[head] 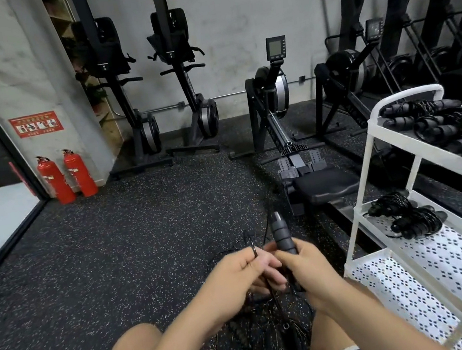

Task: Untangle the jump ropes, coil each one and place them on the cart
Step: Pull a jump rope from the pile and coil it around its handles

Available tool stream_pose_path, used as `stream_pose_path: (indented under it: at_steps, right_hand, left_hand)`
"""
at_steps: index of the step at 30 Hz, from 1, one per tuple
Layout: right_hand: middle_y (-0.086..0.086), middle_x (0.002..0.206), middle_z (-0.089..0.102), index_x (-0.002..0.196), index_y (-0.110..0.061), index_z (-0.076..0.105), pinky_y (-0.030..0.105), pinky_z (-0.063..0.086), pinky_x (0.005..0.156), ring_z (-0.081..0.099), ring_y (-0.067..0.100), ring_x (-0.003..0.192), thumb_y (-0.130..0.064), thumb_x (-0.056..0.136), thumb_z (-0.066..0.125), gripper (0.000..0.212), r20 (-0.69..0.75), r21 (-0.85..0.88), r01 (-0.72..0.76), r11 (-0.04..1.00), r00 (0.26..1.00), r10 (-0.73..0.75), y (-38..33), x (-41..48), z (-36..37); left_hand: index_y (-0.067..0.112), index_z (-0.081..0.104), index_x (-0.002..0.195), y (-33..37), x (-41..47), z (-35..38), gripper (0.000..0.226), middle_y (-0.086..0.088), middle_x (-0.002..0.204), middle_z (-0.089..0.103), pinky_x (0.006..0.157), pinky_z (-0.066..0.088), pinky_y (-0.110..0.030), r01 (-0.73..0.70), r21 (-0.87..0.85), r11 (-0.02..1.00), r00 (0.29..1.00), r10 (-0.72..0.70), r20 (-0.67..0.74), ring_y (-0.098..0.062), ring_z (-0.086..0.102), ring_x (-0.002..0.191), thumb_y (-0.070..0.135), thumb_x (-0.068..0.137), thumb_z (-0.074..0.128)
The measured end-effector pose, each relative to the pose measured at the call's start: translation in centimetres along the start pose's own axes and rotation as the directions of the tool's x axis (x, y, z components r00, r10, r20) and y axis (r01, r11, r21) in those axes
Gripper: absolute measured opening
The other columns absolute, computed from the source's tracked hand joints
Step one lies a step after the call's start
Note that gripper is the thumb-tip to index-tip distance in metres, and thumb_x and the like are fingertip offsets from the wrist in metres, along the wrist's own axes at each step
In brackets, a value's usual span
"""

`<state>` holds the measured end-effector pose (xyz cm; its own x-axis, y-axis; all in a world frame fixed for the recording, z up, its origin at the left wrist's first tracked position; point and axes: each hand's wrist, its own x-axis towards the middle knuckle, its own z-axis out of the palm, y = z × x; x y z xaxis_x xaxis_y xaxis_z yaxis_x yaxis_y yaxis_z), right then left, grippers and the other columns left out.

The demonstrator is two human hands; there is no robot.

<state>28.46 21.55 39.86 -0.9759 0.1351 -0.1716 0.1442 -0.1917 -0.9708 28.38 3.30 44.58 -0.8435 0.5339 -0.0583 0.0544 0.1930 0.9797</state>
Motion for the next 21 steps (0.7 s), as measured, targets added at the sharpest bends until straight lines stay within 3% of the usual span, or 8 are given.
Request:
stream_pose_path:
  at_steps: [2,4,6,12,16,18,21]
  right_hand:
    - [0.018,0.092,0.077,0.098,-0.013,0.079,0.042,0.063,0.074,0.073,0.027,0.079,-0.011,0.089,0.082,0.01,0.017,0.017,-0.001,1.0,1.0,0.001,1.6,-1.0,0.1]
    - [0.023,0.103,0.08,0.111,-0.003,0.075,0.051,0.063,0.093,0.077,0.037,0.092,0.001,0.094,0.075,0.018,0.03,0.051,0.011,0.999,0.999,-0.013,2.8,-2.1,0.2]
    - [0.027,0.103,0.08,0.117,0.007,0.069,0.049,0.061,0.099,0.079,0.041,0.095,0.01,0.094,0.07,0.023,0.024,0.06,0.025,0.998,0.999,-0.027,3.5,-3.2,0.3]
    - [0.025,0.099,0.08,0.11,0.007,0.066,0.038,0.065,0.091,0.081,0.036,0.095,0.012,0.093,0.074,0.02,0.052,-0.02,0.037,0.999,0.998,-0.036,4.0,-4.6,0.7]
    - [0.029,0.099,0.078,0.111,0.007,0.066,0.032,0.063,0.076,0.08,0.036,0.088,0.014,0.093,0.074,0.021,0.073,0.013,0.092,0.996,0.993,-0.093,1.9,-5.0,1.1]
    - [0.024,0.098,0.08,0.111,0.003,0.069,0.032,0.063,0.078,0.08,0.033,0.087,0.014,0.093,0.073,0.022,0.1,0.019,0.115,0.993,0.988,-0.116,0.5,-5.1,1.5]
    - [0.009,0.089,0.082,0.11,-0.004,0.073,0.025,0.061,0.073,0.079,0.02,0.08,0.011,0.092,0.076,0.023,0.097,-0.013,0.159,0.987,0.983,-0.157,-1.8,-5.2,1.9]
  left_hand:
    - [0.002,0.069,0.117,0.4,0.5,-0.5,0.032,-0.016,0.106,0.081,0.091,0.059,-0.041,-0.012,-0.053,0.999,1.0,0.011,-0.018,-0.036,0.077,0.105,0.023,0.116,0.045]
    - [0.002,0.069,0.117,0.6,1.0,-1.0,0.031,-0.018,0.106,0.08,0.089,0.06,-0.043,-0.014,-0.114,0.993,0.999,0.009,-0.046,-0.038,0.076,0.103,0.024,0.116,0.046]
    - [0.002,0.068,0.118,0.6,1.6,-1.7,0.031,-0.018,0.107,0.08,0.088,0.06,-0.041,-0.022,-0.156,0.988,0.996,0.009,-0.084,-0.037,0.077,0.102,0.025,0.115,0.047]
    - [0.003,0.068,0.12,-0.8,3.7,-3.0,0.031,-0.013,0.107,0.081,0.079,0.058,-0.032,0.013,-0.288,0.957,0.975,-0.076,-0.209,-0.027,0.078,0.098,0.026,0.116,0.047]
    - [0.004,0.069,0.117,-2.6,4.5,-2.8,0.036,-0.013,0.104,0.081,0.078,0.059,-0.034,0.061,-0.317,0.946,0.935,-0.166,-0.314,-0.024,0.078,0.092,0.035,0.114,0.051]
    - [0.003,0.07,0.116,-3.5,4.5,-2.5,0.044,-0.015,0.104,0.081,0.077,0.059,-0.036,0.103,-0.322,0.941,0.923,-0.211,-0.322,-0.024,0.076,0.085,0.042,0.112,0.051]
    - [0.002,0.072,0.123,-4.5,3.8,-1.5,0.055,-0.013,0.095,0.076,0.065,0.057,-0.029,0.177,-0.31,0.934,0.935,-0.258,-0.244,-0.017,0.07,0.071,0.05,0.111,0.048]
